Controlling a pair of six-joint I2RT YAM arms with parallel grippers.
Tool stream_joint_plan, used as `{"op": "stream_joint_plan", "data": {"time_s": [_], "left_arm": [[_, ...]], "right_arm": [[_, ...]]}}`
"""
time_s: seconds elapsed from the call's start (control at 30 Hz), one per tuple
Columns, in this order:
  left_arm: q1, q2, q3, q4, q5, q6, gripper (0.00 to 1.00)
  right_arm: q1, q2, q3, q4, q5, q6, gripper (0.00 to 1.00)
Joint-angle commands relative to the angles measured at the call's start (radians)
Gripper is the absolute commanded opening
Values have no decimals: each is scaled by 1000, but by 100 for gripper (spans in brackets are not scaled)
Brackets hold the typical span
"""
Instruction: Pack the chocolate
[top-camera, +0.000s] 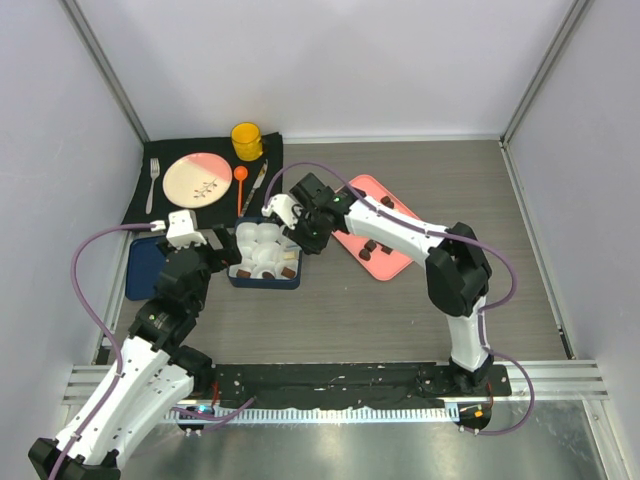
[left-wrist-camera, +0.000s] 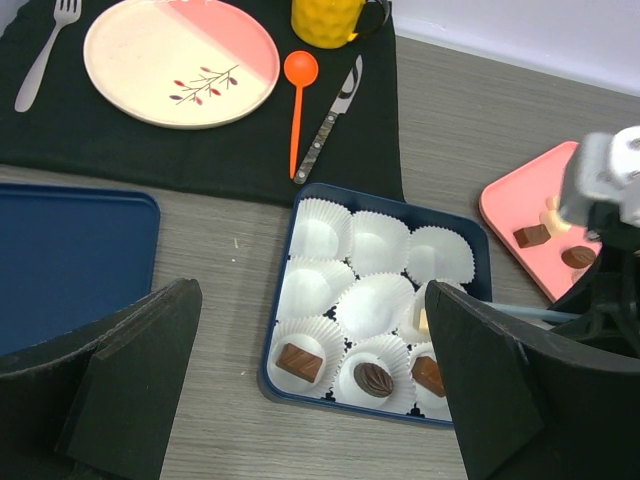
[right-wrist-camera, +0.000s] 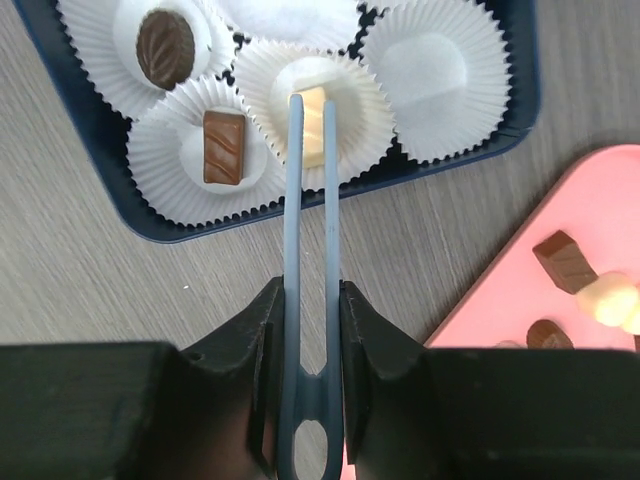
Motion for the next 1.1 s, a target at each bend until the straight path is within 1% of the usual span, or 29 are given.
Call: {"op": "stream_joint_plan", "data": {"time_s": [0.0,0.17,0.3,0.33,0.47,0.6,0.63,0.67,0.73,0.87,1.07], "left_arm": [[5,-4,46,27,1,14,100],[5,-4,46,27,3,14,100],[5,-4,44,27,7,12,100],[3,-4,44,28,7,12,100],[3,-1,44,28,12,11,100],[3,-1,44,30,15,8,100],[5,-1,44,30,16,9,100],[5,-1,44,30,18,8,100],[5,-1,44,30,20,9,100],[5,-2,43,31,21,9,100],[3,-1,43,31,23,6,100]], "right_arm": [[-22,-164,-8,73,2,79,21],[-90,-258,-123,130,19,165,18],[-188,-330,-226,181,27,256,17],[-203,-354,-264,191,35,277,17],[-275,-390,-330,199,105,361,17],[-361,-390,-376,170,191,459,17],[-378,-387,-388,162,196,493,17],[-410,-385,-395,153,197,507,17],[-436,-375,-402,126,205,527,17],[-479,-356,-404,87,210,539,17],[-505,-304,-378,53,202,531,18]]}}
